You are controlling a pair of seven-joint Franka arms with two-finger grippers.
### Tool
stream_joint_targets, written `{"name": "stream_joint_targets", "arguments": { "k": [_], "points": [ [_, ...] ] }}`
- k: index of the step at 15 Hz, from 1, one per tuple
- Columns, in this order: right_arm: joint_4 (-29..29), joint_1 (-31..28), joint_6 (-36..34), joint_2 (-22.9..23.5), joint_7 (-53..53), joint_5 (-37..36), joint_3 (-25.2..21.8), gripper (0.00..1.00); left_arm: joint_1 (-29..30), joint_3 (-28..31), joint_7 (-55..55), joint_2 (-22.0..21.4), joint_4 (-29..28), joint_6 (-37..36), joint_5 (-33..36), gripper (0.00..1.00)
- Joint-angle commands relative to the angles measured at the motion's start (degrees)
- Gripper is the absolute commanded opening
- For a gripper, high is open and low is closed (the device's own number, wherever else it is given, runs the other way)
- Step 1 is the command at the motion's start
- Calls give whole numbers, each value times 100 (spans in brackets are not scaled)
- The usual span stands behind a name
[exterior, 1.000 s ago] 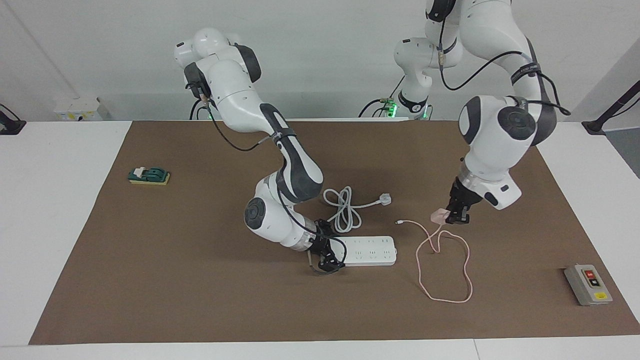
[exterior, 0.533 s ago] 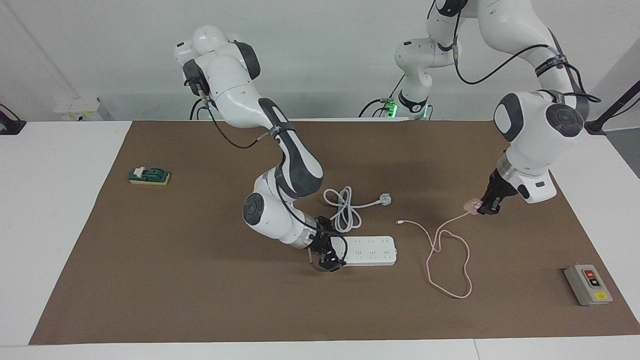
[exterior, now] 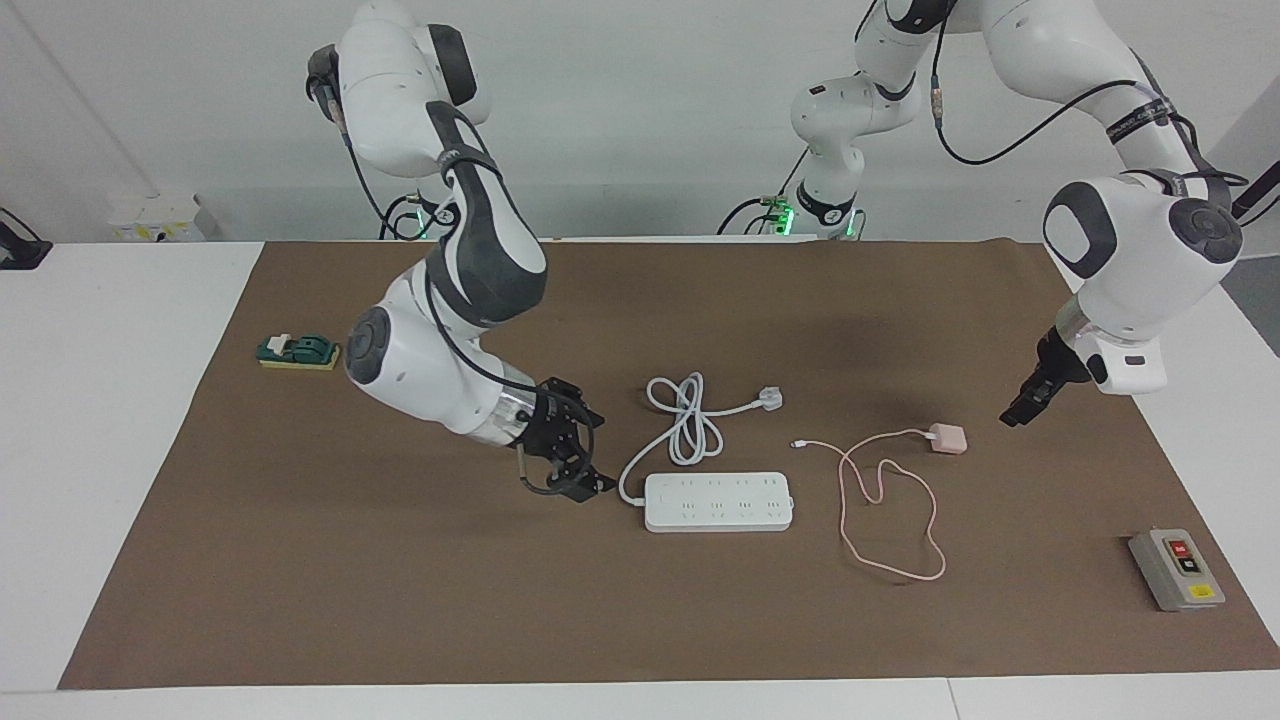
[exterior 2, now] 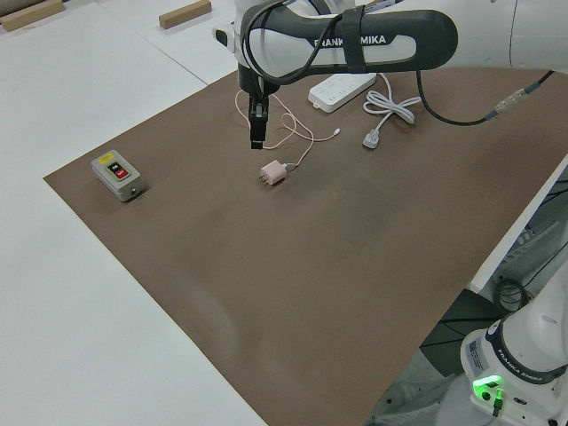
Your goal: Unplug charger and place it aside
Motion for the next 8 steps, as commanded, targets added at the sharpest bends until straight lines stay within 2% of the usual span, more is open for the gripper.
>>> {"name": "stream_joint_targets", "arguments": {
  "k": [1,8],
  "points": [
    [-327,-301,-522,-574,-591,-390,46,100,-48,-4,132,-111,299,-199,121,100],
    [-318,-899,-2025,-1471,-2672,-1638,46,100,-48,-4,2405,-207,1213,-1543,148,100]
  ]
}}
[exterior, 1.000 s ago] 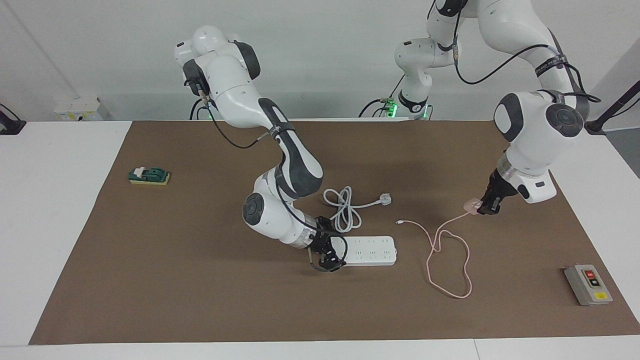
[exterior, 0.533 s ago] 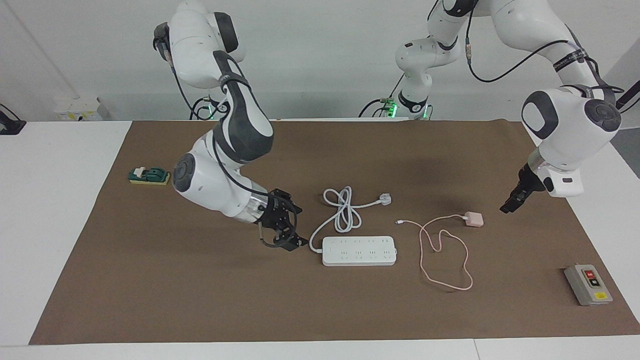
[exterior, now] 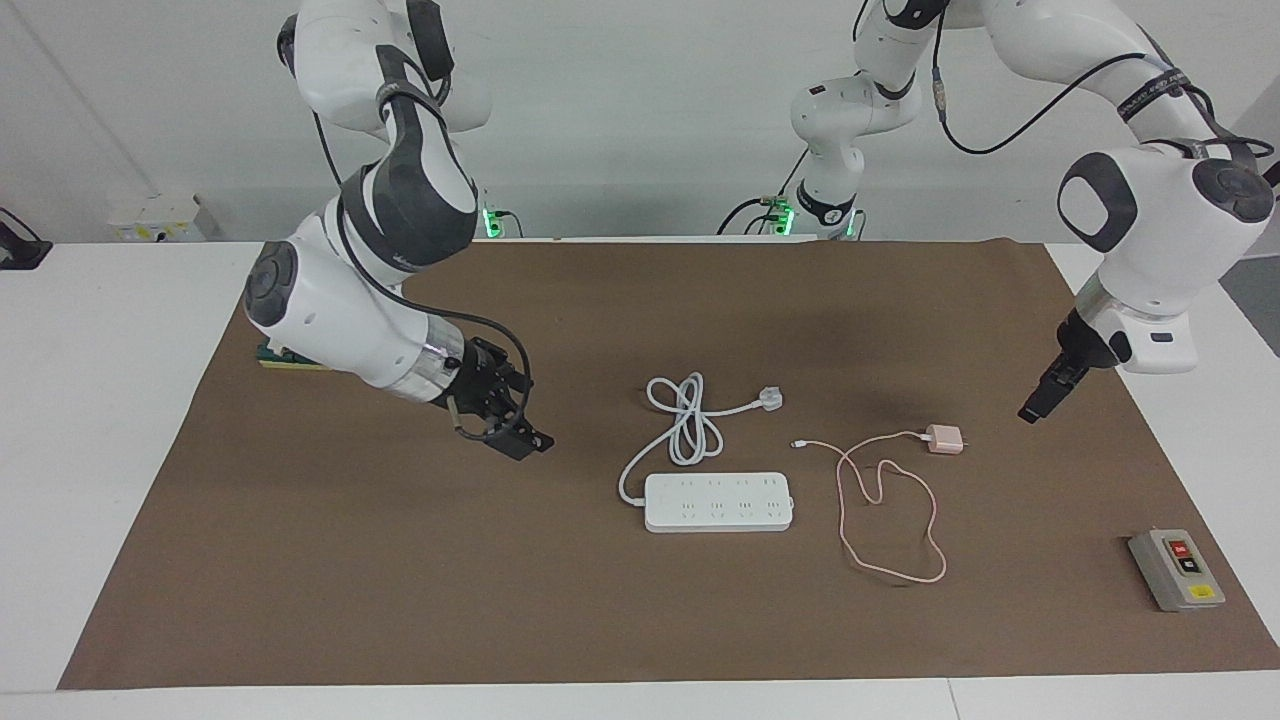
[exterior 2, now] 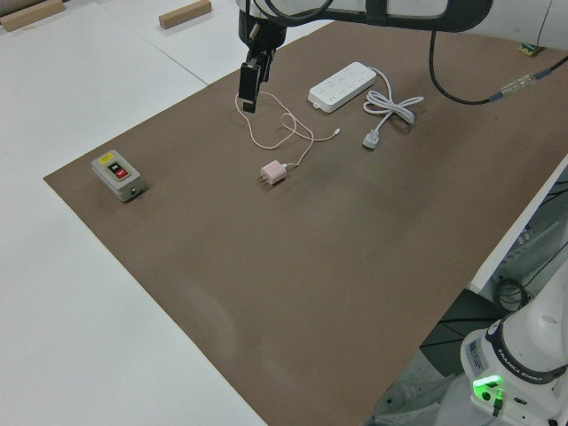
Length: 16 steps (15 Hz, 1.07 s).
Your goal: Unplug charger and place it aside
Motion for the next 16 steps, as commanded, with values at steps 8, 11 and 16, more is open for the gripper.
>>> {"name": "stream_joint_targets", "arguments": {
  "k": [8,11,16],
  "points": [
    [-316,-482,-622,-1036,-4430,-1703,50,100,-125,-68,1218,-467,299,-1021,-23,100],
    [-431,-596,-613,-1273,-5644,-2019,50,100,-222,-138,1227,-722,281,-1258,-23,100],
    [-536,-763,-622,-1589,-6869,-2310,50,100,-389,-208,1244,-1126,62,-1628,-49,100]
  ]
}}
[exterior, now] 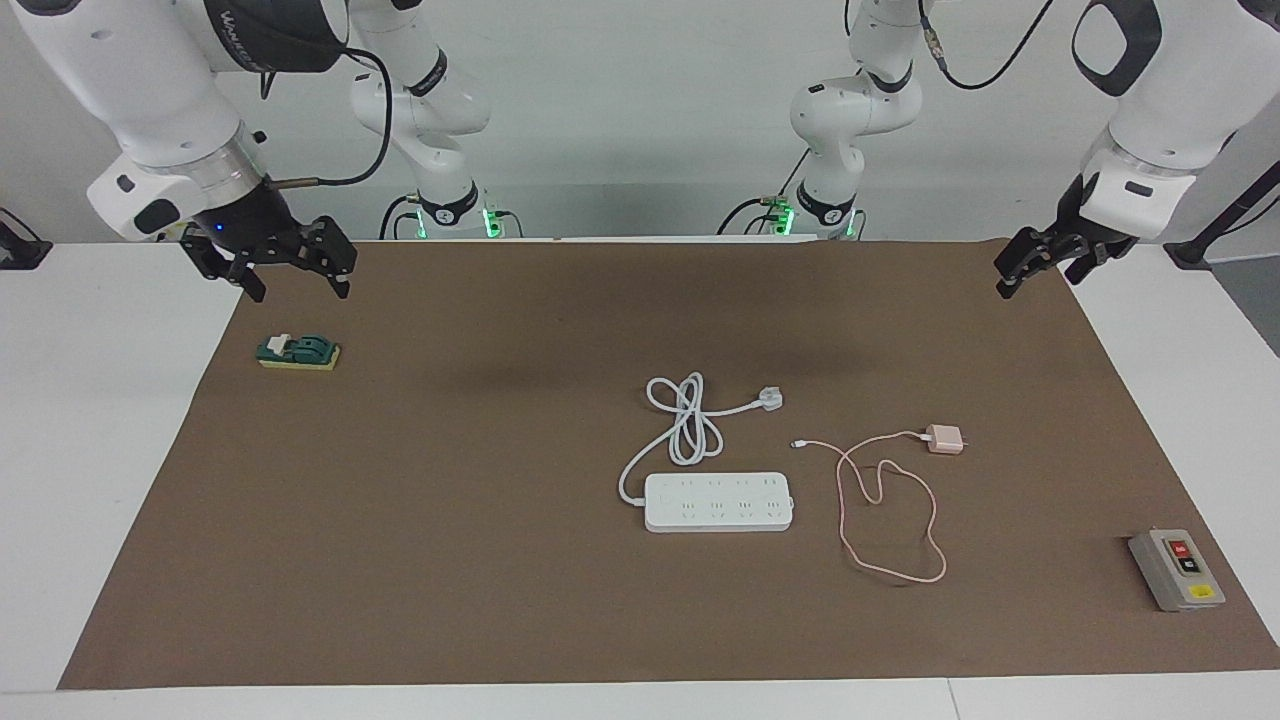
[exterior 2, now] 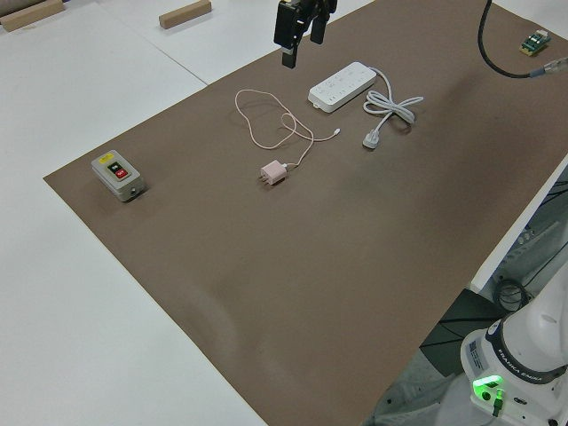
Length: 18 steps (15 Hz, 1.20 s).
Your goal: Unplug charger and place it aside
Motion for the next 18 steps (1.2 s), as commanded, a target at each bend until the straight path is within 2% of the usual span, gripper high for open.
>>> {"name": "stream_joint_targets", "arguments": {
  "k": [1,5,8,11,18],
  "points": [
    [-477,-100,50,-455,-459,-232,54,100,-91,58,309,-308,-359,-89,-42,100],
    [-1092,-100,243,-878,-460,-251,62,100,-311,208,584,-431,-447,43,-332,100],
    [-1497,-39,278,-1098,-407,-189,27,100,-372,208,549,-844,-860,43,-333,100],
    [-1577,426,340,-1116,-389,-189,-481,100,-390,225,575,-644,-747,227,-359,100],
    [-1551,392,261,-1125,-398,-101,-500,100,-530,252,592,-555,-668,298,-376,100]
  ]
}}
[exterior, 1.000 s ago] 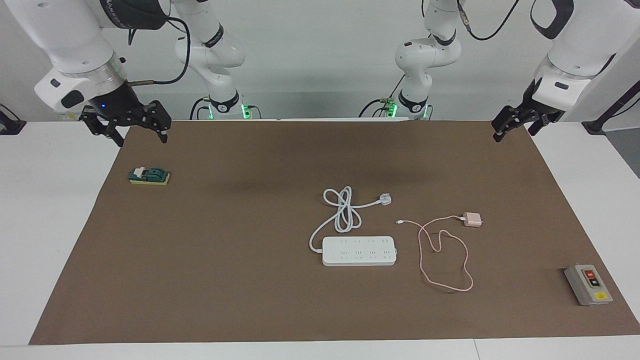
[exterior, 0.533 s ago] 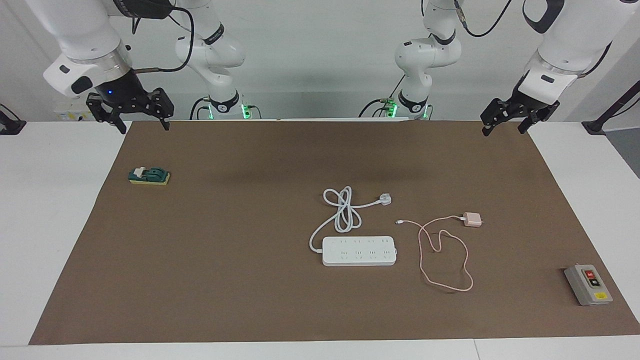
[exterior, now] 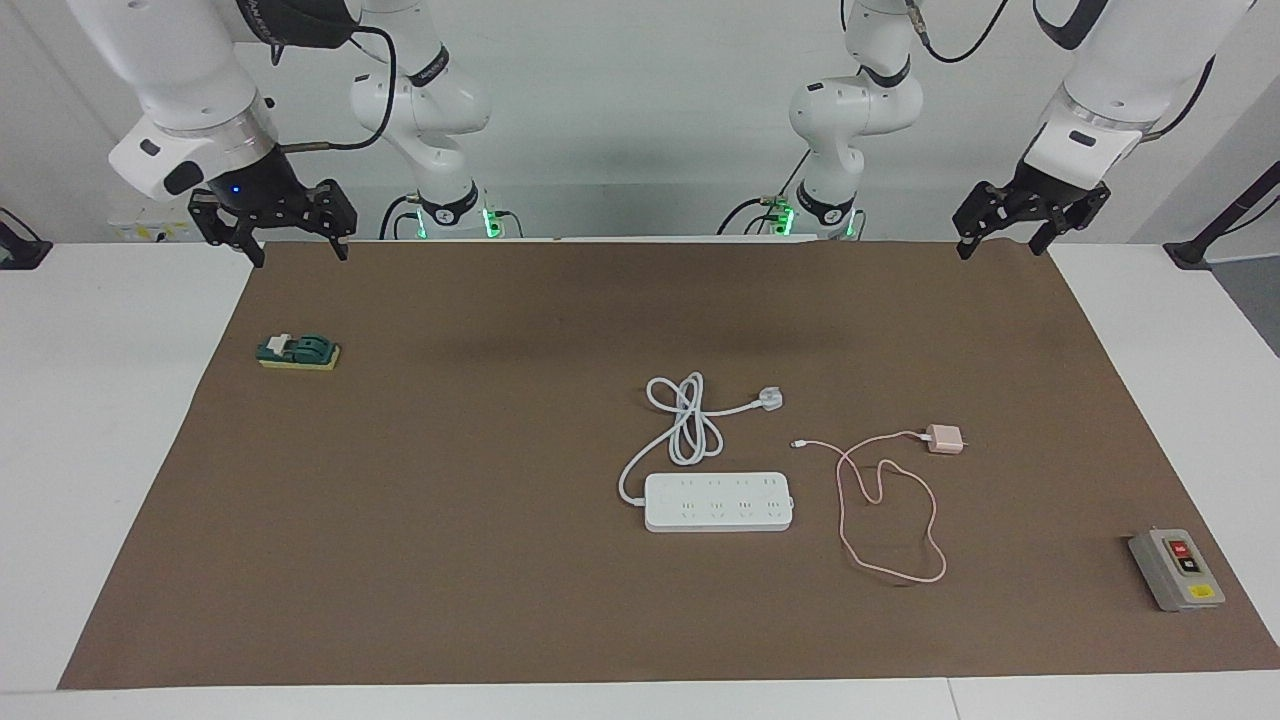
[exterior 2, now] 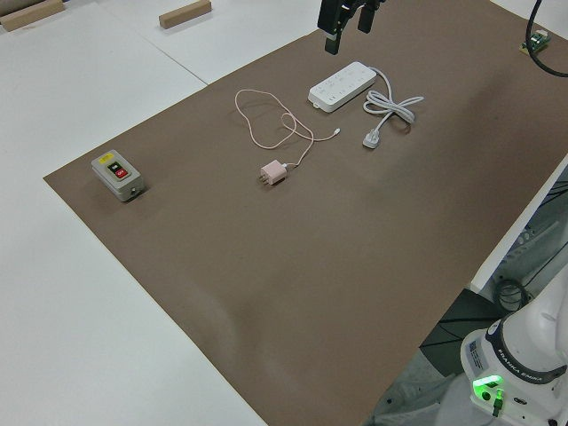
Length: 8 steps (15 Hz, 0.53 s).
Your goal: Unplug charger and place it aside
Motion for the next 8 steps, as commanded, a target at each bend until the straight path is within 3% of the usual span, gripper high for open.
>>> {"name": "stream_joint_targets", "arguments": {
  "k": [1,8],
  "points": [
    [-163,9,58,-150,-74,158,-82,100,-159,143,91,-37,-52,162,-70,100],
    [-154,27,67,-150,-39,414,-82,100,-599,583,109,-11,-8,189,-61,100]
  ]
}}
